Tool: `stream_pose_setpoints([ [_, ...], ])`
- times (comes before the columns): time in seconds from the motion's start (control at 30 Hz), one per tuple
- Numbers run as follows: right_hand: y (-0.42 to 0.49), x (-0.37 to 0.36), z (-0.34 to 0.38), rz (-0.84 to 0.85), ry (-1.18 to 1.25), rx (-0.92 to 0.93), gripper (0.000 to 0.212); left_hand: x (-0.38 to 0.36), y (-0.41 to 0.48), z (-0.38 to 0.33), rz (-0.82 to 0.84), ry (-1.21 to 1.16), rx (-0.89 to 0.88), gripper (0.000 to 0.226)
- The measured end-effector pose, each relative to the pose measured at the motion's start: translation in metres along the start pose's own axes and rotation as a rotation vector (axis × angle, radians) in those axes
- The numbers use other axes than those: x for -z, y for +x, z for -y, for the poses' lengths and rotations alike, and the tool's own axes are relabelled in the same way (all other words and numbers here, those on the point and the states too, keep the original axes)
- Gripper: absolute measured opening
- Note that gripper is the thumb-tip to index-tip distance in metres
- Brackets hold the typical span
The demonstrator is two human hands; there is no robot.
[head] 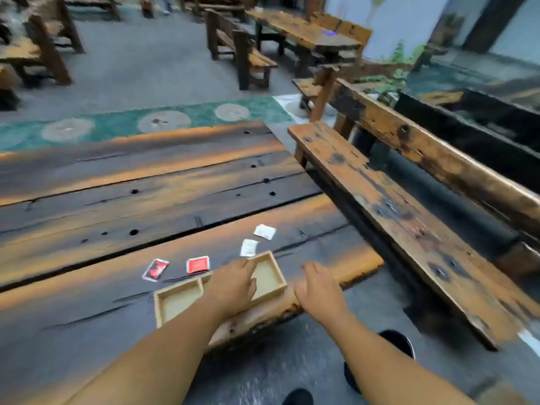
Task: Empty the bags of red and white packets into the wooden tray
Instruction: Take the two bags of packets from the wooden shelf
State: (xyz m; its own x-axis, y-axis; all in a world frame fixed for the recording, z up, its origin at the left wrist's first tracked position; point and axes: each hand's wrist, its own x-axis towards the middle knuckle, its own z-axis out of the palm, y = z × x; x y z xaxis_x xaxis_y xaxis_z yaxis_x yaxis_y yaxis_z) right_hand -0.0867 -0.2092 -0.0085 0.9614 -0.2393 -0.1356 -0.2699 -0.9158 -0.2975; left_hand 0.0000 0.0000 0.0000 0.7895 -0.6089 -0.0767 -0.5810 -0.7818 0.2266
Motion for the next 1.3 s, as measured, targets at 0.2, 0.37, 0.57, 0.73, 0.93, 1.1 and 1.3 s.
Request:
stream_pose_setpoints([
  [0.2,-0.027,-0.009,-0.066,-0.073,0.184,-0.295,0.050,-0.027,0.056,-0.079,0.108,-0.016,-0.203,0.042],
  [0.37,-0.047,-0.005,-0.124,-0.071,0.257,-0.510,0.049,-0.046,0.098,-0.148,0.220,0.053,-0.369,0.037],
  [0.57,-0.078,0.010,-0.208,-0.118,0.303,-0.744,0.050,-0.071,0.145,-0.227,0.299,0.107,-0.569,0.028],
  [0.73,-0.119,0.025,-0.250,-0.216,0.359,-0.970,0.048,-0.089,0.169,-0.304,0.393,0.167,-0.795,0.050],
  [0.93,-0.178,0.027,-0.269,-0.392,0.443,-1.304,0.043,-0.106,0.181,-0.405,0.438,0.191,-1.140,0.045],
  [1.1,-0.236,0.051,-0.258,-0.558,0.269,-1.639,0.043,-0.124,0.164,-0.487,0.455,0.162,-1.545,0.049],
  [1.3,-0.336,0.105,-0.217,-0.724,0.101,-1.921,0.050,-0.090,0.073,-0.589,0.385,-0.015,-1.927,0.050],
])
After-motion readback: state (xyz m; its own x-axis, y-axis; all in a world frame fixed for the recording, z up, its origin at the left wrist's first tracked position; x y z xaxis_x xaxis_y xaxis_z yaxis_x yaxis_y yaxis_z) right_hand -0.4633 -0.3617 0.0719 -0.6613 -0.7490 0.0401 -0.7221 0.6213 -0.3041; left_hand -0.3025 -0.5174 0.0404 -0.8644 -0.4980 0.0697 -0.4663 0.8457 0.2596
